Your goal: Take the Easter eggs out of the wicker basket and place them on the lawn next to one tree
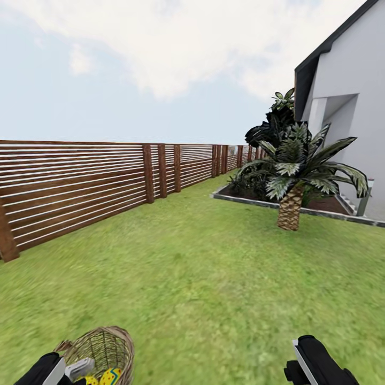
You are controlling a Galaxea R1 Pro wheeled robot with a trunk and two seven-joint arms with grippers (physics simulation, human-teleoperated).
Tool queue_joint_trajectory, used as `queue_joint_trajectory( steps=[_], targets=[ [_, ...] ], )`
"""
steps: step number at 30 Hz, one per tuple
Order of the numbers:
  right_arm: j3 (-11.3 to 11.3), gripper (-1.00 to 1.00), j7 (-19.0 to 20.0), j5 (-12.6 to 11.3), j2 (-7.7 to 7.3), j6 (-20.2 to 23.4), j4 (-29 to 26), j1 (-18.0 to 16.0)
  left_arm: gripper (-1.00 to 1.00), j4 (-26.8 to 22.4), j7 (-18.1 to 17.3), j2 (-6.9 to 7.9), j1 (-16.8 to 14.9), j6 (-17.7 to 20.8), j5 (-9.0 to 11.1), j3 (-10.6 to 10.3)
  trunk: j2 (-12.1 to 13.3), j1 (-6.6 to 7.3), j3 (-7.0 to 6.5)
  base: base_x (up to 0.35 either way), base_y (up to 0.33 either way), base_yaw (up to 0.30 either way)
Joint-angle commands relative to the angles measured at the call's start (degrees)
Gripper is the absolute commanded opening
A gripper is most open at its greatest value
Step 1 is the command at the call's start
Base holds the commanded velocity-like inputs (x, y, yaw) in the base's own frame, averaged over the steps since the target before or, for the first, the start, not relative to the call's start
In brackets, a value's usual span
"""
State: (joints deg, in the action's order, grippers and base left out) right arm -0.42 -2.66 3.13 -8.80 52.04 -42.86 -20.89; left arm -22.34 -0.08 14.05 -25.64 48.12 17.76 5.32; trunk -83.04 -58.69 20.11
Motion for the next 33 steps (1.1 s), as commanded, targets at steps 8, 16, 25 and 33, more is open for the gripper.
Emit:
queue_joint_trajectory(
  steps=[8,16,25,33],
  targets=[
    [0.1,1.0,0.1,0.3,0.01,0.2,0.0,0.0,1.0,-0.1,0.0,-0.01,0.0,0.3,0.0,0.3,0.0,-0.04,0.07,0.339,0.0,0.0],
    [0.9,1.0,0.1,0.2,0.01,0.2,0.0,0.0,1.0,-0.1,0.0,-0.17,0.0,0.3,0.0,0.3,0.0,-0.04,0.07,0.339,0.0,0.0],
    [0.9,1.0,0.1,0.3,0.43,0.2,0.2,0.0,1.0,-0.1,0.0,-0.24,0.0,0.3,0.0,0.3,0.0,-0.04,0.07,0.296,-0.118,0.0],
    [0.9,1.0,0.1,0.3,0.72,0.2,0.2,0.0,1.0,-0.1,0.0,-0.09,0.0,0.3,0.0,0.3,0.0,-0.04,0.07,0.272,-0.164,0.0]
  ],
)
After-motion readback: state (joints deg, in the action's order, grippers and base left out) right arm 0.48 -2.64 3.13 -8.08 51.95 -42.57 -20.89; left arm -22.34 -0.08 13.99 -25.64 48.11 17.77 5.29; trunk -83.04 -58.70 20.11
